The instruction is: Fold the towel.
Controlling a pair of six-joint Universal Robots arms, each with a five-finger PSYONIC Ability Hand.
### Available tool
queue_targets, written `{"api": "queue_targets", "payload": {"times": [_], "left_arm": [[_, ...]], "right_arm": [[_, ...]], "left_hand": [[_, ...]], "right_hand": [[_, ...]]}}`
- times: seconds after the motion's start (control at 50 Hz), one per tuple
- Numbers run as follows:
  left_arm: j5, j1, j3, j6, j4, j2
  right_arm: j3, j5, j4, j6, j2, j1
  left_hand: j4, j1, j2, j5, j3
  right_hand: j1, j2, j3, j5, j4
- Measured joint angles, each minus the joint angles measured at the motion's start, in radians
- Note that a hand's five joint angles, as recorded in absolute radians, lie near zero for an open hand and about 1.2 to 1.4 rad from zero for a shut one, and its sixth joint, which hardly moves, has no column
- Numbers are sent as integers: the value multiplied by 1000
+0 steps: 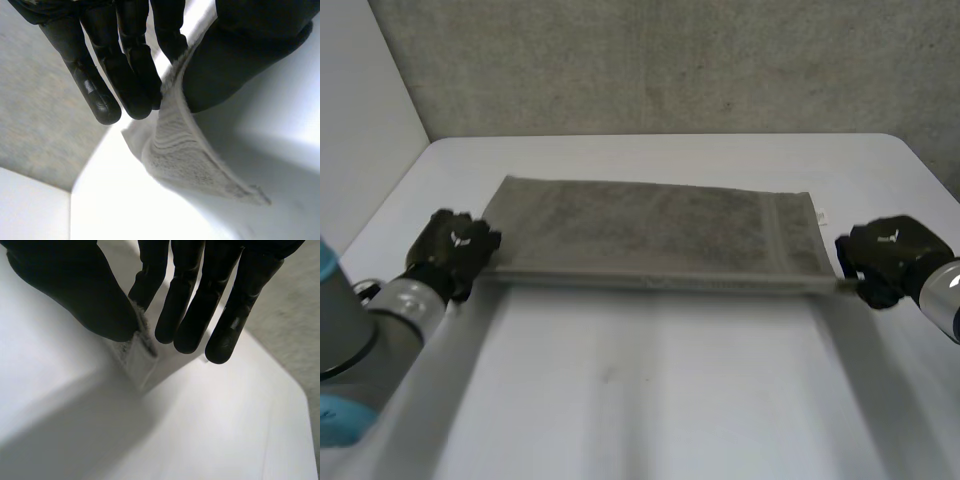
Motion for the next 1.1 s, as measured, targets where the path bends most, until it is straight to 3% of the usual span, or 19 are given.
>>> {"api": "queue_targets", "payload": {"times": [0.06, 0.08, 0.1, 0.12, 0.14, 0.26, 0.32, 0.42, 0.5, 0.66, 0.84, 0.98, 1.1], "left_arm": [[15, 28, -60, 102, -196, 100], [15, 28, -60, 102, -196, 100], [31, 38, -83, 151, -314, 146], [31, 38, -83, 151, -314, 146], [50, 45, -99, 188, -416, 180], [177, 51, -120, 269, -756, 263], [225, 51, -104, 285, -818, 274], [258, 42, -38, 288, -730, 227], [246, 21, 49, 284, -572, 112], [178, -41, 296, 282, -338, -200], [164, -52, 508, 278, -224, -411], [164, -50, 589, 276, -206, -497], [163, -50, 607, 275, -206, -521]], "right_arm": [[-1, 18, 172, -185, -18, -4], [-1, 18, 172, -185, -18, -4], [12, 34, 266, -280, -35, -7], [12, 34, 266, -280, -35, -7], [27, 48, 336, -352, -50, -10], [82, 90, 489, -537, -108, -13], [86, 96, 497, -569, -119, -10], [55, 102, 413, -539, -94, 5], [-7, 116, 315, -457, -18, 47], [-233, 255, 84, -308, 244, 182], [-398, 339, -153, -298, 420, 215], [-461, 328, -331, -305, 493, 228], [-499, 303, -377, -309, 549, 237]], "left_hand": [[4, 20, 5, 14, 5], [4, 20, 5, 14, 5], [5, 25, 6, 17, 6], [5, 25, 6, 17, 6], [6, 30, 7, 21, 7], [8, 36, 8, 22, 8], [8, 36, 8, 22, 8], [9, 38, 8, 22, 8], [9, 40, 8, 22, 8], [9, 40, 8, 22, 8], [9, 40, 8, 23, 8], [9, 40, 8, 23, 8], [9, 40, 8, 23, 8]], "right_hand": [[0, 0, 0, 0, 0], [0, 0, 0, 0, 0], [0, 0, 0, 0, 0], [0, 0, 0, 0, 0], [0, 0, 0, -1, 0], [0, 0, 0, 3, 0], [0, 0, 0, 4, 0], [0, 0, 0, 5, 0], [0, 0, 0, 6, 0], [0, 0, 0, 7, 0], [0, 0, 0, 8, 0], [0, 0, 0, 8, 0], [0, 0, 0, 8, 0]]}}
